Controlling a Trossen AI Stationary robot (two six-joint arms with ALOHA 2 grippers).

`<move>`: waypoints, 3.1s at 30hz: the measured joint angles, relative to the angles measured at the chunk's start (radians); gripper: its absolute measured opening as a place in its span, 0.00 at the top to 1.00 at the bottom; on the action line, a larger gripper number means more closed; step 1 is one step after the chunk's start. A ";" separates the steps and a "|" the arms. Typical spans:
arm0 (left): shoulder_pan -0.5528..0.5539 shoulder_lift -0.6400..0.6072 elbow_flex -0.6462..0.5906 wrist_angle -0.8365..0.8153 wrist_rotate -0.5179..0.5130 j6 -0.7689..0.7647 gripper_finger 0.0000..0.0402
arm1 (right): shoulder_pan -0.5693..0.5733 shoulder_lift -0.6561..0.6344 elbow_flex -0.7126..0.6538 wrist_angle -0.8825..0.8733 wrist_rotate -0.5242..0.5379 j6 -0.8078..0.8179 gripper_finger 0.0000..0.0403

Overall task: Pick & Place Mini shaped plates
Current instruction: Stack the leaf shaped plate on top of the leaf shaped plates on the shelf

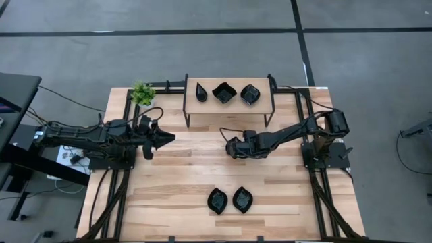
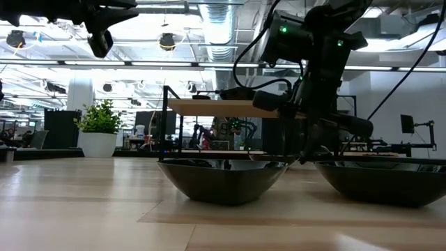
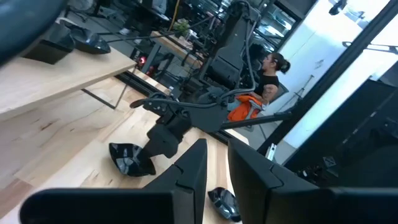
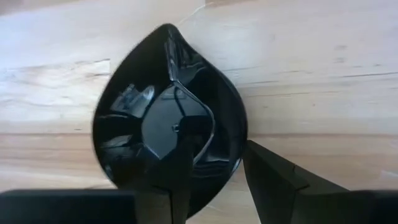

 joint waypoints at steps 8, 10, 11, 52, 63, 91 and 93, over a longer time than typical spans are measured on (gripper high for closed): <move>0.000 0.000 0.000 0.004 0.038 0.000 0.83 | 0.000 0.000 0.000 0.000 -0.003 -0.003 0.67; 0.000 0.000 0.000 0.004 0.038 0.000 0.83 | 0.000 0.000 0.000 0.001 -0.002 -0.003 0.68; 0.000 0.000 0.000 0.004 0.038 0.000 0.83 | 0.000 0.000 0.000 0.001 -0.002 -0.003 0.69; 0.000 0.000 0.000 0.005 0.038 0.000 0.83 | 0.000 -0.014 0.003 -0.025 0.020 -0.074 0.99; 0.000 0.001 0.000 0.015 0.038 0.000 0.83 | 0.000 -0.229 0.039 -0.049 -0.027 -0.280 1.00; 0.000 0.003 0.000 0.034 0.035 0.000 0.83 | -0.424 -0.722 0.060 -0.048 0.133 -0.440 1.00; 0.000 0.003 0.000 0.034 0.032 0.000 0.83 | -0.462 -0.705 0.059 -0.049 0.100 -0.450 1.00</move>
